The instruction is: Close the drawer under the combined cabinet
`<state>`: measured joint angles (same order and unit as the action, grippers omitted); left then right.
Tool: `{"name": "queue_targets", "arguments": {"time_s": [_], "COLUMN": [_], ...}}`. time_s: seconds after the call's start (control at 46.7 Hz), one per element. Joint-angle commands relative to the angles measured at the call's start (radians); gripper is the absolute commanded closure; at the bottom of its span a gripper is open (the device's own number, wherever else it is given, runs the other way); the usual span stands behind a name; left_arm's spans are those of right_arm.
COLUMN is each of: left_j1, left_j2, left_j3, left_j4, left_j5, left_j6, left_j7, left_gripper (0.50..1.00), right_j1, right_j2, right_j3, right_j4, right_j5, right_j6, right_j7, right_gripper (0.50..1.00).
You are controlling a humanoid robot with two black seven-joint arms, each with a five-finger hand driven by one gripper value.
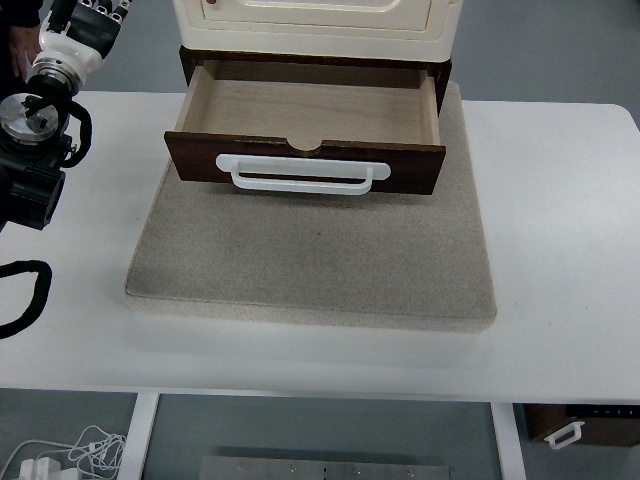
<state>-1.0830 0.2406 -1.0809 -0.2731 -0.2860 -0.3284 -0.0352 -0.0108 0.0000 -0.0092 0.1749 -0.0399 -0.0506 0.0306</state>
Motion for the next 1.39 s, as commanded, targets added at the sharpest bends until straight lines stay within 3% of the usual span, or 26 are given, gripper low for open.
{"name": "queue_targets", "arguments": {"time_s": [0.0, 0.557, 0.835, 1.178, 1.37], "left_j1": [0.000, -0.015, -0.075, -0.192, -0.221], "left_j2": [-0.001, 0.028, 0.112, 0.229, 0.319], "left_j3": [-0.001, 0.010, 0.012, 0.010, 0.012], "left_j4": [-0.001, -0.015, -0.057, -0.169, -0.397], "left_j5": [0.001, 0.008, 0.019, 0.200, 0.281], "left_j6": [0.000, -0.004, -0.004, 0.005, 0.028], "left_j7": [0.000, 0.000, 0.001, 0.000, 0.000], "left_gripper": [0.504, 0.504, 0.506, 0.508, 0.506], "right_j1": [0.000, 0.000, 0.000, 0.000, 0.000], "right_j2": [0.000, 0.000, 0.000, 0.000, 0.000], "right_j3": [0.000, 0.000, 0.000, 0.000, 0.000], "right_j4": [0.000, 0.000, 0.000, 0.000, 0.000], "right_j5": [0.000, 0.000, 0.000, 0.000, 0.000], "right_j6": [0.000, 0.000, 0.000, 0.000, 0.000], "right_j7": [0.000, 0.000, 0.000, 0.000, 0.000], "right_gripper": [0.548, 0.548, 0.548, 0.548, 0.548]}}
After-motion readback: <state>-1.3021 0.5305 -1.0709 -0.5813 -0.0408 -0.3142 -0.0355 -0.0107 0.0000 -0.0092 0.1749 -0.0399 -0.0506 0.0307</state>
